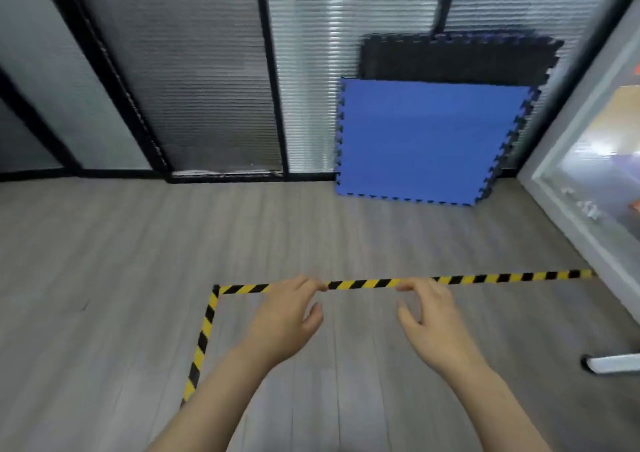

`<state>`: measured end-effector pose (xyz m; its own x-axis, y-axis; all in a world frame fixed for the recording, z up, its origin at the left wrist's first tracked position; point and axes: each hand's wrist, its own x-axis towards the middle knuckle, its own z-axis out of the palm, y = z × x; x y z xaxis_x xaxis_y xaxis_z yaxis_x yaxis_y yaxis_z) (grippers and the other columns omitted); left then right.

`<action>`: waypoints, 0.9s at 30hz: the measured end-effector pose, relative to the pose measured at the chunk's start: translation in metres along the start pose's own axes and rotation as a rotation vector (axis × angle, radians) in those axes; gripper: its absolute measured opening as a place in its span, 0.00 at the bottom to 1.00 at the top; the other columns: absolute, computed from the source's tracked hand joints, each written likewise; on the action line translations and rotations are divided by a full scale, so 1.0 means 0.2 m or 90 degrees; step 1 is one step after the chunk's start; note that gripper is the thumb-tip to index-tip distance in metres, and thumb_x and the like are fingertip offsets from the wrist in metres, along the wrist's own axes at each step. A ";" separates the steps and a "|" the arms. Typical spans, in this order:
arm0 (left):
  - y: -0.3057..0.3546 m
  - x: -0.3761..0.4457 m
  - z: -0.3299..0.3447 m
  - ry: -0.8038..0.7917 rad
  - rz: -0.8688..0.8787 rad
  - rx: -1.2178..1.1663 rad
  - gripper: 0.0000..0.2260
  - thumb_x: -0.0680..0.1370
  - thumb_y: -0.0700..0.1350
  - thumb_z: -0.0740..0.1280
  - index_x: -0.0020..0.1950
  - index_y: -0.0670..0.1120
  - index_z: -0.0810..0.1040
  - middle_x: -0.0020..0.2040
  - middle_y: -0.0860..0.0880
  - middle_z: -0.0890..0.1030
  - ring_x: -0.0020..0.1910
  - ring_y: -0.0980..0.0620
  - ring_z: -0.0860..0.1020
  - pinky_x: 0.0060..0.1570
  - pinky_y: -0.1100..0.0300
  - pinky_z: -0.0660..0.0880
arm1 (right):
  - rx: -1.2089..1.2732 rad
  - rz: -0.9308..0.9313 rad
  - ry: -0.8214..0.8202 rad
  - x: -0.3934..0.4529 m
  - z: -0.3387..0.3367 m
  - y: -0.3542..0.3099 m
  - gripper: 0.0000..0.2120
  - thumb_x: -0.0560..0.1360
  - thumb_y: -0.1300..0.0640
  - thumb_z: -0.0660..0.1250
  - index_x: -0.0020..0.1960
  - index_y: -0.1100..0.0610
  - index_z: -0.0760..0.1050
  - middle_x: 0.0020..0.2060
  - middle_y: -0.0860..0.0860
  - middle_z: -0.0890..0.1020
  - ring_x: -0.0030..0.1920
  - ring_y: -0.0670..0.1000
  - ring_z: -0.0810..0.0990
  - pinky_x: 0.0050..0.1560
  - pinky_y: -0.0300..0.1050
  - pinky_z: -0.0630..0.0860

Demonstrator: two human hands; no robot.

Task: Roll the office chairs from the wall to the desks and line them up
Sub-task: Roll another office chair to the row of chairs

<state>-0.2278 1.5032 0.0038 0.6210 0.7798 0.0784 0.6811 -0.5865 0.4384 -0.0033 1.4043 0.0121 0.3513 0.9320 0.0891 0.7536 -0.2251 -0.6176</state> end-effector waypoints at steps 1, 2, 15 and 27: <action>-0.11 -0.04 -0.07 0.014 -0.038 0.007 0.13 0.80 0.48 0.60 0.64 0.52 0.74 0.60 0.59 0.75 0.57 0.56 0.73 0.50 0.66 0.61 | 0.002 -0.025 -0.024 0.07 0.10 -0.10 0.11 0.77 0.57 0.64 0.58 0.51 0.74 0.54 0.44 0.74 0.59 0.45 0.70 0.56 0.39 0.65; -0.23 -0.09 -0.14 0.031 -0.078 0.009 0.13 0.80 0.49 0.59 0.63 0.52 0.74 0.59 0.59 0.76 0.56 0.56 0.74 0.49 0.65 0.62 | 0.005 -0.052 -0.053 0.13 0.19 -0.20 0.11 0.77 0.57 0.64 0.59 0.51 0.74 0.54 0.44 0.74 0.59 0.45 0.70 0.56 0.40 0.66; -1.40 -0.54 -0.64 0.183 -0.485 0.012 0.12 0.80 0.51 0.58 0.62 0.55 0.75 0.62 0.61 0.75 0.60 0.57 0.73 0.52 0.65 0.65 | 0.002 -0.358 -0.333 0.85 1.29 -1.29 0.10 0.77 0.56 0.63 0.58 0.51 0.74 0.54 0.43 0.75 0.57 0.43 0.70 0.53 0.36 0.64; -2.25 -0.42 -1.14 0.321 -0.658 0.008 0.11 0.81 0.50 0.60 0.61 0.56 0.74 0.61 0.62 0.75 0.61 0.60 0.72 0.59 0.65 0.68 | -0.042 -0.619 -0.484 1.55 2.08 -2.38 0.11 0.79 0.52 0.59 0.61 0.48 0.71 0.55 0.40 0.73 0.61 0.43 0.69 0.56 0.35 0.66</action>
<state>-0.6743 1.7521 0.0050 -0.4602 0.8870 0.0379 0.7806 0.3839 0.4933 -0.4837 1.9181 0.0090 -0.7656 0.6433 -0.0008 0.5550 0.6598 -0.5065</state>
